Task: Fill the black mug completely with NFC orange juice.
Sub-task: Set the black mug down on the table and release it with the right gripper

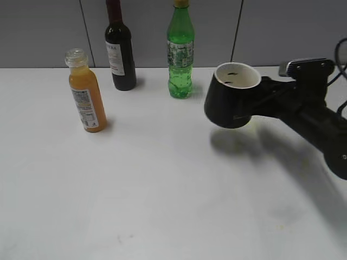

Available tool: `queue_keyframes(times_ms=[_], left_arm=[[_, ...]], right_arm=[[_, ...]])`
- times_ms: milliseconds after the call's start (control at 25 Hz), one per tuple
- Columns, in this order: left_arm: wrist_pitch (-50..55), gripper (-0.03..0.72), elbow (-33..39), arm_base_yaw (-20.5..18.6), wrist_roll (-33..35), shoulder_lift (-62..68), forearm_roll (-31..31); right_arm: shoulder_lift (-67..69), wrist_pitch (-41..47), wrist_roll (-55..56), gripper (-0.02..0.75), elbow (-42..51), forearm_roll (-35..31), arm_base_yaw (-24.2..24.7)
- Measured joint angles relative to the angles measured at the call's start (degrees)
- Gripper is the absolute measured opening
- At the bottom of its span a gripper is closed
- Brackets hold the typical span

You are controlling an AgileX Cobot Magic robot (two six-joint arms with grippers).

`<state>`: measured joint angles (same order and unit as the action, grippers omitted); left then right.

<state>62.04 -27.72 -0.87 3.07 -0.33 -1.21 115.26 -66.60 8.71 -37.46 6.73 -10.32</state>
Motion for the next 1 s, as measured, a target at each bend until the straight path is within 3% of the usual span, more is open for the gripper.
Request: queue_keyframes(times_ms=[280, 440, 640, 1000], left_arm=[[0.0, 0.219, 0.0, 0.0, 0.0, 0.0, 0.0], [0.0, 0.219, 0.0, 0.0, 0.0, 0.0, 0.0], [0.0, 0.219, 0.0, 0.0, 0.0, 0.0, 0.0], [0.0, 0.219, 0.0, 0.0, 0.0, 0.0, 0.0]], right_arm=[[-0.04, 0.07, -7.99, 0.043, 0.99, -12.64, -16.57], [0.33, 0.01, -10.17, 0.043, 1.0, -18.94, -22.7], [4.07, 0.06, -12.48, 0.043, -0.67, -27.51, -26.78], [10.57, 0.06, -12.81, 0.043, -4.94, -29.78, -27.47]])
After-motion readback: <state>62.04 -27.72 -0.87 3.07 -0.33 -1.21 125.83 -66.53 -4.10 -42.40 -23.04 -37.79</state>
